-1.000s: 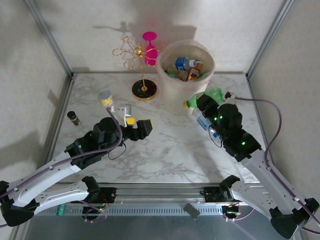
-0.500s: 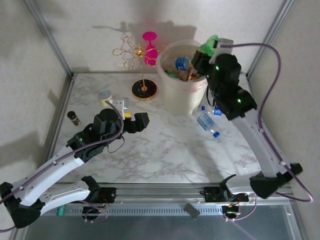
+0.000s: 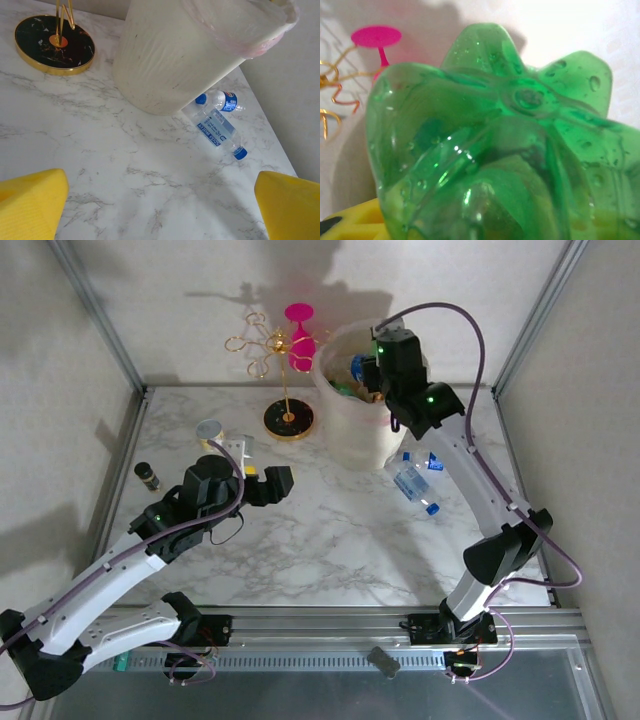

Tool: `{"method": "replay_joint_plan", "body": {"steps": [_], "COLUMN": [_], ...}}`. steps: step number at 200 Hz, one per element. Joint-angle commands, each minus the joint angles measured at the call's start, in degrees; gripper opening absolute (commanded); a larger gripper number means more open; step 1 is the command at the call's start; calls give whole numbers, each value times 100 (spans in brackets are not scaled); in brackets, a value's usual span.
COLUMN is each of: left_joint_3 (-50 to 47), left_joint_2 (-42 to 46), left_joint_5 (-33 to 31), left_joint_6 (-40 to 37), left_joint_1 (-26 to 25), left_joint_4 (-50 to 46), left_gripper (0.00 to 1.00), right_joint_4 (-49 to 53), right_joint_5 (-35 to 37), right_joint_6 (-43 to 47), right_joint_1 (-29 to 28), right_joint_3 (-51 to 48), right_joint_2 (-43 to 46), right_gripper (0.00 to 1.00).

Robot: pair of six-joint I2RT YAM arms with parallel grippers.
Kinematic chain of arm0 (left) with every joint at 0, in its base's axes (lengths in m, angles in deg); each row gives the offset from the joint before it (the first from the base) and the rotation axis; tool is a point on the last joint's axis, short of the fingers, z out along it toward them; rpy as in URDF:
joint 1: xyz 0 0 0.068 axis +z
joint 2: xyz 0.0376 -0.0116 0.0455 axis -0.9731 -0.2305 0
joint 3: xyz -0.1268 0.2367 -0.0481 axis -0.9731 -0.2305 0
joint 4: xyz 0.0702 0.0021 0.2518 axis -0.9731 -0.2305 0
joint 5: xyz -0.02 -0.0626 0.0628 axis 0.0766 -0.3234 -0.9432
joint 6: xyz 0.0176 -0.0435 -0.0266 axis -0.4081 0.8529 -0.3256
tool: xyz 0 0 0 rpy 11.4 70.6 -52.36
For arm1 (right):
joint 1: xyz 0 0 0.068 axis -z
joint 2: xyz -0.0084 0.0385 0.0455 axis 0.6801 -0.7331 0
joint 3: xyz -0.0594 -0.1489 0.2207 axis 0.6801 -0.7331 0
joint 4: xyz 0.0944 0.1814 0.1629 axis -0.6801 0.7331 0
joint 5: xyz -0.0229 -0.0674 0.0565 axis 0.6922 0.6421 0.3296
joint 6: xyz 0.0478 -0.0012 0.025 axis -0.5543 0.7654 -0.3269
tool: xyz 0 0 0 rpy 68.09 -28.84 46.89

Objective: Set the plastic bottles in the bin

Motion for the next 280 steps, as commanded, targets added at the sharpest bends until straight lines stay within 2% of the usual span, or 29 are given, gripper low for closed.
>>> {"method": "replay_joint_plan", "body": {"steps": [1, 42, 55, 73, 89, 111, 135, 161, 207, 226, 256, 280], "left_joint_3": [-83, -123, -123, -156, -228, -273, -282, -256, -334, -377, -356, -317], "left_joint_2": [124, 151, 164, 194, 237, 277, 307, 300, 342, 329, 350, 395], "left_joint_5": [132, 195, 198, 203, 207, 198, 181, 181, 212, 238, 253, 225], "left_joint_6": [-119, -118, -118, -109, -87, -74, -65, -66, -51, -47, -27, -30], "left_joint_1": [72, 120, 125, 126, 143, 151, 164, 178, 187, 195, 195, 204], "left_joint_4": [-10, 1, -6, -23, -17, -36, -39, -30, -13, 13, -1, -55], "left_gripper": [95, 95, 95, 95, 95, 95, 96, 96, 96, 95, 95, 95], "right_joint_4": [324, 495, 602, 670, 732, 779, 661, 465, -139, -193, -59, 4], "right_joint_5": [252, 169, -112, -235, -297, -426, -972, -1149, -1302, -1309, -1266, -1325], "right_joint_6": [346, 511, 522, 438, 370, 223, -6, -298, -673, -700, -674, -667], "right_joint_1": [-28, -195, -248, -276, -273, -267, -237, -214, -119, -111, -80, -53], "right_joint_3": [245, 318, 426, 598, 814, 1085, 1208, 1147, 234, 161, 462, 655], "right_joint_2": [-206, -472, -570, -688, -767, -810, -749, -650, -432, -619, -1092, -1231], "right_gripper": [48, 51, 57, 80, 89, 93, 94, 88, 56, 47, 42, 42]}}
